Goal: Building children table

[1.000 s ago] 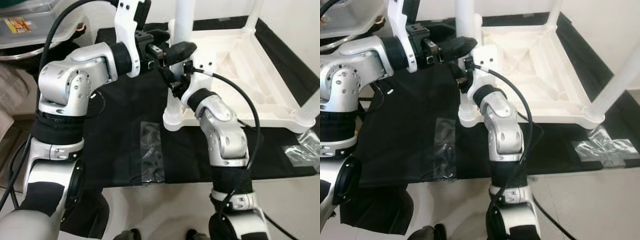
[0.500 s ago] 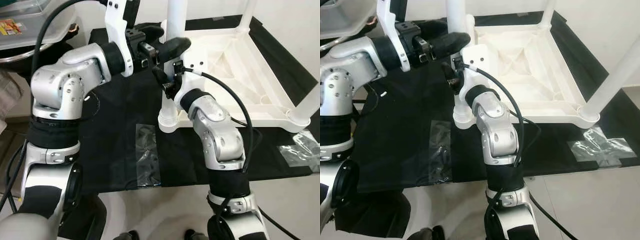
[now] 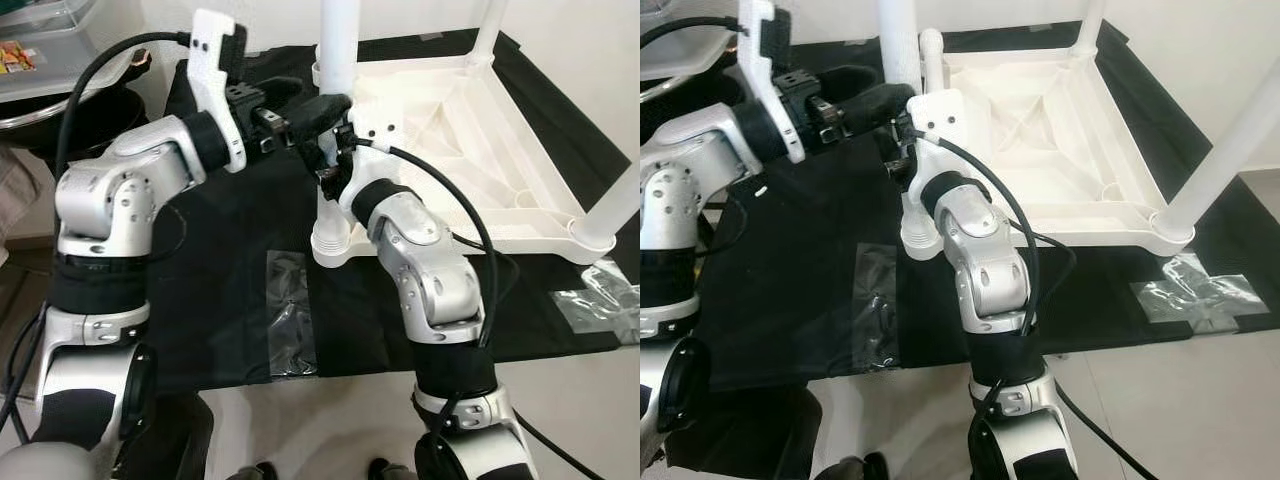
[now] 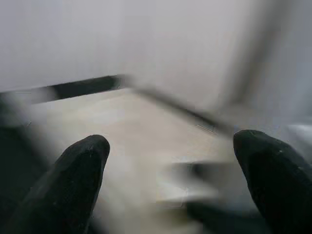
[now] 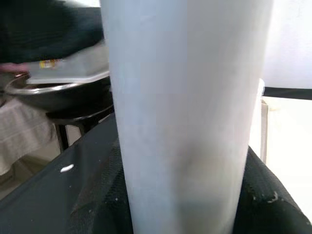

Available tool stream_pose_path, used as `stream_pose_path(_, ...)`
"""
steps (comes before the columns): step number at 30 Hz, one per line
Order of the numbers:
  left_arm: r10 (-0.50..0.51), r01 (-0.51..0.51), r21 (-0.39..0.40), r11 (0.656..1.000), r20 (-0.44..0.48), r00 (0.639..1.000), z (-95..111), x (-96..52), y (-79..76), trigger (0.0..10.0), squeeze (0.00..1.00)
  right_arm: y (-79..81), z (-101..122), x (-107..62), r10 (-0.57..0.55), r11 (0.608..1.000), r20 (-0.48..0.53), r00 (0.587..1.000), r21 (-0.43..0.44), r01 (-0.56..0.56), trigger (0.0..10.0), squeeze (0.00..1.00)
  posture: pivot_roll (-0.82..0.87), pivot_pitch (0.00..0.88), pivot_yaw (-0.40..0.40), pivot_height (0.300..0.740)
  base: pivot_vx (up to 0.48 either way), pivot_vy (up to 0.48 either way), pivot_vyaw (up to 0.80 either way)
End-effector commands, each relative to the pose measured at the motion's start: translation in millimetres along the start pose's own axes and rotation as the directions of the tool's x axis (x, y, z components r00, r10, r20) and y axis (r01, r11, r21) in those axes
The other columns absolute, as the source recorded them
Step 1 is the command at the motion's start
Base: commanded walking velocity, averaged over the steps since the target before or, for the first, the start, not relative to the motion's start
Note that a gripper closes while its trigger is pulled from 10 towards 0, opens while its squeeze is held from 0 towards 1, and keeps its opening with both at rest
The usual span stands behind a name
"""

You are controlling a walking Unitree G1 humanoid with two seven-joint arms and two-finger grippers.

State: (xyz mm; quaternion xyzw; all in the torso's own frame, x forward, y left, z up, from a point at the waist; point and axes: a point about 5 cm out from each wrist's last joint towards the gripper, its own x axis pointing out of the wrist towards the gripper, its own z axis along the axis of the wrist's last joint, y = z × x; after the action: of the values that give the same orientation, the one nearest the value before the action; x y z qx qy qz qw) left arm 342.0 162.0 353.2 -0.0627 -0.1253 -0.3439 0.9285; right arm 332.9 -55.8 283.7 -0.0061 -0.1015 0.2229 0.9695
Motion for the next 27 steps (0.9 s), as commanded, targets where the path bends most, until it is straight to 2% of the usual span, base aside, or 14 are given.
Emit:
stream_pose_path(1, 0.154, -0.154, -0.008, 0.988, 0.005, 0.988, -2, -18.1, 25.5, 10.0, 0.0, -4.1, -22, -4.5, -0.011, 0.998, -0.093, 0.996, 0.057, 0.017, 0.0, 0.0, 0.01, 0.168, 0.013, 0.74, 0.0, 0.0, 0.0)
stream_pose_path(5, 0.201, -0.2, -0.019, 0.98, 0.028, 0.979, 0, -25.2, 31.6, 10.0, 0.0, -4.4, -21, -4.5, -0.002, 0.999, -0.09, 0.996, 0.054, 0.007, 0.0, 0.0, 0.01, 0.166, 0.009, 0.74, 0.0, 0.0, 0.0)
stream_pose_path(12, 0.218, -0.218, -0.009, 0.976, 0.037, 0.975, 0, -26.4, 32.1, 10.0, 0.0, -2.6, -20, -3.8, 0.013, 0.999, -0.084, 0.996, 0.053, -0.009, 0.0, 0.0, 0.01, 0.167, 0.009, 0.74, 0.0, 0.0, 0.0)
stream_pose_path(13, 0.232, -0.232, 0.004, 0.973, 0.03, 0.972, -2, -26.6, 32.8, 10.0, 0.0, -1.5, -19, -3.6, 0.022, 0.998, -0.078, 0.997, 0.053, -0.018, 2.4, 0.0, 0.01, 0.168, 0.01, 0.74, 0.0, 0.0, 0.0)
stream_pose_path(14, 0.257, -0.257, 0.015, 0.966, 0.013, 0.966, -8, -27.1, 34.2, 10.0, 0.0, -0.5, -17, -3.3, 0.038, 0.998, -0.069, 0.997, 0.054, -0.035, 10.0, 0.0, 0.01, 0.172, 0.011, 0.74, 0.0, 0.0, 0.0)
stream_pose_path(16, 0.283, -0.282, 0.033, 0.959, -0.005, 0.959, -15, -28.0, 35.6, 10.0, 0.0, 0.4, -15, -3.1, 0.057, 0.997, -0.058, 0.997, 0.051, -0.054, 10.0, 0.0, 0.01, 0.172, 0.011, 0.74, 0.0, 0.0, 0.0)
stream_pose_path(20, 0.39, -0.378, 0.12, 0.918, -0.101, 0.915, -59, -40.8, 38.5, 10.0, 0.0, -4.6, -1, -2.7, 0.212, 0.977, 0.008, 0.977, -0.013, -0.212, 10.0, 0.0, 0.01, 0.187, 0.014, 0.74, 0.0, 0.0, 0.0)
stream_pose_path(22, 0.396, -0.38, 0.135, 0.915, -0.113, 0.911, -64, -42.9, 37.6, 10.0, 0.0, -6.9, 1, -2.8, 0.229, 0.973, 0.015, 0.973, -0.024, -0.229, 10.0, 0.0, 0.01, 0.187, 0.014, 0.74, 0.0, 0.0, 0.0)
stream_pose_path(23, 0.404, -0.386, 0.14, 0.912, -0.129, 0.906, -75, -46.9, 34.3, 10.0, 0.0, -16.4, 2, -1.3, 0.215, 0.976, 0.014, 0.977, -0.042, -0.214, 10.0, 0.82, 0.01, 0.191, 0.011, 0.74, 0.0, 0.0, 0.0)
stream_pose_path(24, 0.404, -0.386, 0.14, 0.912, -0.129, 0.906, -75, -46.9, 34.3, 10.0, 0.0, -16.4, 2, -1.3, 0.215, 0.976, 0.014, 0.977, -0.042, -0.214, 10.0, 0.82, 0.01, 0.191, 0.011, 0.74, 0.0, 0.0, 0.0)
stream_pose_path(25, 0.414, -0.395, 0.146, 0.907, -0.146, 0.898, -88, -52.3, 29.4, 10.0, 0.0, -26.3, 4, 0.2, 0.21, 0.977, 0.016, 0.978, -0.05, -0.209, 10.0, 1.0, 0.01, 0.197, 0.011, 0.74, 0.0, 0.0, 0.0)
stream_pose_path(26, 0.414, -0.395, 0.146, 0.907, -0.146, 0.898, -88, -52.3, 29.4, 10.0, 0.0, -26.3, 4, 0.2, 0.21, 0.977, 0.016, 0.978, -0.05, -0.209, 10.0, 1.0, 0.01, 0.197, 0.011, 0.74, 0.0, 0.0, 0.0)
stream_pose_path(27, 0.428, -0.407, 0.147, 0.901, -0.157, 0.89, -99, -58.1, 23.9, 10.0, 0.0, -34.1, 7, 0.7, 0.236, 0.971, 0.025, 0.971, -0.053, -0.234, 10.0, 1.0, 0.02, 0.201, 0.012, 0.74, 0.0, 0.0, 0.0)
